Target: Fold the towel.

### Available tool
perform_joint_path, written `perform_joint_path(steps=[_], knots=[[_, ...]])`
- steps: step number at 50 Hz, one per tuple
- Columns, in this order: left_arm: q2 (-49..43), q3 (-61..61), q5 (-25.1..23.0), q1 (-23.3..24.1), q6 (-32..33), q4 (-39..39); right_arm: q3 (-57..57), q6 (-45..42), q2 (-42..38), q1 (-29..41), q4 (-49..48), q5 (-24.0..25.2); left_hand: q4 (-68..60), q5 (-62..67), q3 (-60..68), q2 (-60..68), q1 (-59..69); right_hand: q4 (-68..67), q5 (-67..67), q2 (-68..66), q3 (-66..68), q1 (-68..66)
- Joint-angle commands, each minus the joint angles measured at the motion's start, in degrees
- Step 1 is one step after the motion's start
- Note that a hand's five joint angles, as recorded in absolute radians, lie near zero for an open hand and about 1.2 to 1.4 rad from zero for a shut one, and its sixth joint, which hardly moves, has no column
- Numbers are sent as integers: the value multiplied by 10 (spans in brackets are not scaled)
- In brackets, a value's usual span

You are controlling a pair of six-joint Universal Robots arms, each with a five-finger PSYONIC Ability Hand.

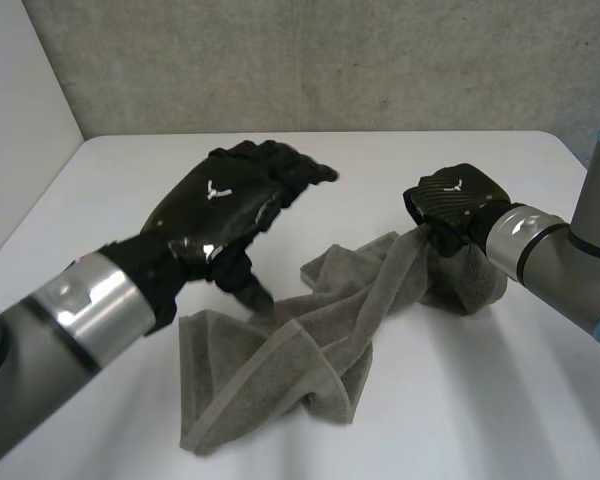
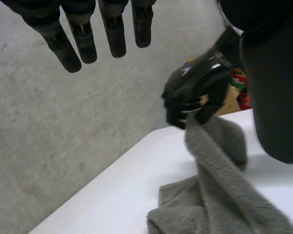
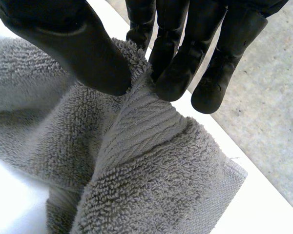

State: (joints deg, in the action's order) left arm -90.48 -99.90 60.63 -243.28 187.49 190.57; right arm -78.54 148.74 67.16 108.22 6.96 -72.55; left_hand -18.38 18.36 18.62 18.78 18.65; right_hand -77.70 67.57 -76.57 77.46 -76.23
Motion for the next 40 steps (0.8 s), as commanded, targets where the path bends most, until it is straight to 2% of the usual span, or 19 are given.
perform_joint_path(steps=[1, 3, 11, 17, 22, 28, 31, 33, 34, 35, 36, 38, 40], knots=[[-154, 96, 54, -6, -30, -10, -27, -3, 26, 9, -5, 5, -45, -55, 42, 40, 42, -23, 24, -34, 25, -38], [-217, 138, 82, 4, -28, -55, -47, -4, 43, 2, -14, 0, -53, -47, 50, 49, 50, -23, 24, -34, 25, -38], [-297, 195, 93, 13, -24, -172, -96, -4, 82, -8, -78, -3, -51, -49, 49, 47, 49, -23, 24, -34, 25, -38], [-300, 190, 98, 12, -11, -186, -101, -4, 82, -23, -78, 2, -53, -47, 51, 49, 50, -23, 24, -34, 25, -38], [-301, 181, 127, 9, 38, -194, -102, -5, 78, -18, -78, 3, -75, -25, 72, 71, 72, -23, 24, -34, 25, -38], [-302, 177, 143, 9, 62, -233, -104, -12, 72, -16, -78, 3, -85, -15, 82, 81, 82, -23, 24, -34, 25, -38], [-303, 176, 149, 9, 65, -251, -104, -24, 66, -16, -78, 1, -139, 39, 136, 135, 136, -23, 24, -34, 25, -38], [-308, 177, 150, 9, 66, -252, -103, -30, 63, -16, -77, 0, -277, 178, 275, 273, 275, -23, 24, -34, 25, -38], [-308, 177, 150, 9, 66, -252, -103, -30, 63, -16, -77, 0, -278, 179, 276, 274, 276, -23, 24, -34, 25, -38], [-311, 179, 150, 9, 66, -250, -103, -30, 63, -16, -77, 0, -388, 288, 386, 384, 386, -23, 24, -34, 25, -38], [-311, 179, 150, 9, 66, -250, -103, -30, 63, -16, -77, 0, -389, 290, 387, 385, 387, -23, 24, -34, 25, -38], [-318, 191, 153, 9, 72, -247, -96, -31, 63, -16, -78, 3, -615, 515, 613, 611, 612, -23, 24, -34, 25, -38], [-320, 206, 156, 8, 78, -244, -91, -31, 63, -16, -81, 3, -616, 516, 614, 612, 614, -23, 24, -34, 25, -38]])
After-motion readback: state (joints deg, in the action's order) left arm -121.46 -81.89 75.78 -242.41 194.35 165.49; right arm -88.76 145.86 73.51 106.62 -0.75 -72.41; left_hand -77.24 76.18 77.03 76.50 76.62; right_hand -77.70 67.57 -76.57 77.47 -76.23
